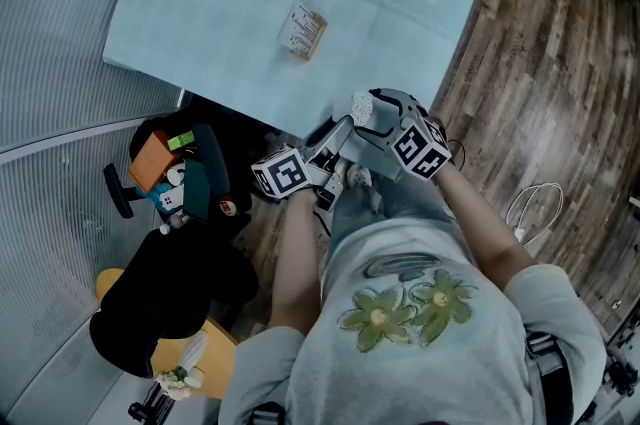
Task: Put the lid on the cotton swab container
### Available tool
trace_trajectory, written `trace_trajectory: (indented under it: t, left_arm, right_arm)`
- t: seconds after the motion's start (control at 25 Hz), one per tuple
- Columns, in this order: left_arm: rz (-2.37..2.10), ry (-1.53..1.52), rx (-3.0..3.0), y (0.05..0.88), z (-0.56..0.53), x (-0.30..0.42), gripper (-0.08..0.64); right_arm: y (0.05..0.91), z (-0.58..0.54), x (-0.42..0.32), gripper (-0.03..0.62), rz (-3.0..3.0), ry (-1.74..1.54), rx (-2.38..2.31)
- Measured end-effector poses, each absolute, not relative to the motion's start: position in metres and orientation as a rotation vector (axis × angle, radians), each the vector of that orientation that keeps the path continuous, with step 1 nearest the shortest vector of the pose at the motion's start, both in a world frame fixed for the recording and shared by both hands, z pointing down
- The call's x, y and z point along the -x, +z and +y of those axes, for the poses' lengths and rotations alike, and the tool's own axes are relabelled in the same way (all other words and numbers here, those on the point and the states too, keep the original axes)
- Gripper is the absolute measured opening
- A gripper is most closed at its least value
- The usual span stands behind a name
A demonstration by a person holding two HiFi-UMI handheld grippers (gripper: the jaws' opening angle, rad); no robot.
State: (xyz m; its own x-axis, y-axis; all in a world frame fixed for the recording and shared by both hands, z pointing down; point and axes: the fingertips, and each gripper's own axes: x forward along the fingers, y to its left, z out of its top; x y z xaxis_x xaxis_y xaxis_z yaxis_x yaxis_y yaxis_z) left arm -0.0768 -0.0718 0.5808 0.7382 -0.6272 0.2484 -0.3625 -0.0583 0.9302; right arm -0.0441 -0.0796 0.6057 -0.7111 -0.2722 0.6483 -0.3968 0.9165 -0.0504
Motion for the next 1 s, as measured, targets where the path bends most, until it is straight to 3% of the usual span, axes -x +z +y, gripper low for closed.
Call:
trace_trajectory:
  t: [1.0]
  left_arm:
    - [-0.791,-0.221,-1.717,0.57,-0.072,0.074,0.239]
  right_arm:
    - [0.609,-0.079,0.043,0.334,-2.393,0.263,-0.468]
